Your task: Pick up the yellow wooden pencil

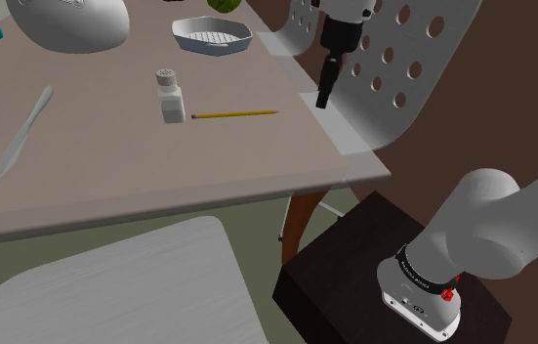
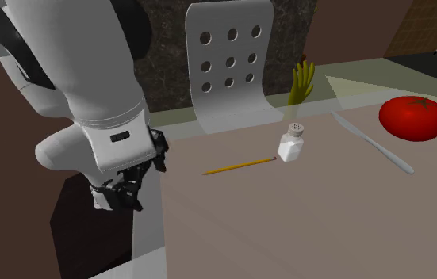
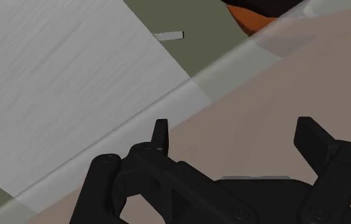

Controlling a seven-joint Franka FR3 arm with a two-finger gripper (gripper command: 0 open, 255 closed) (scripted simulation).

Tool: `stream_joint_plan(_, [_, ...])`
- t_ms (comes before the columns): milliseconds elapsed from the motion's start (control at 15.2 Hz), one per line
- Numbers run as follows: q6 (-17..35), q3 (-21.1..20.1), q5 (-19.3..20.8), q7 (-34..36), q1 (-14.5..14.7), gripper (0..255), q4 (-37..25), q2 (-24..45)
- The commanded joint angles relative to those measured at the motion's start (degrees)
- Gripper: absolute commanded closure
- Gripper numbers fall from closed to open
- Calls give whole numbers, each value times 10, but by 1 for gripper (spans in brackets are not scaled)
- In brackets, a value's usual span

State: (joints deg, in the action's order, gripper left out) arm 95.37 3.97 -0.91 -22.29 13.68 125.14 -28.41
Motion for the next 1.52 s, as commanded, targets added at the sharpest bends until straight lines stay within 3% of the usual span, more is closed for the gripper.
stream_joint_plan(0, [7,-2,-7,-48,22,0,-25,24])
stream_joint_plan(528, [16,-20,-37,-218,99,0,-115,91])
stream_joint_plan(1122, [74,-20,-37,-222,99,0,-51,85])
stream_joint_plan(1188, [74,-20,-37,-222,99,255,-51,85])
stream_joint_plan(1452, [73,-20,-37,-223,99,255,-50,83])
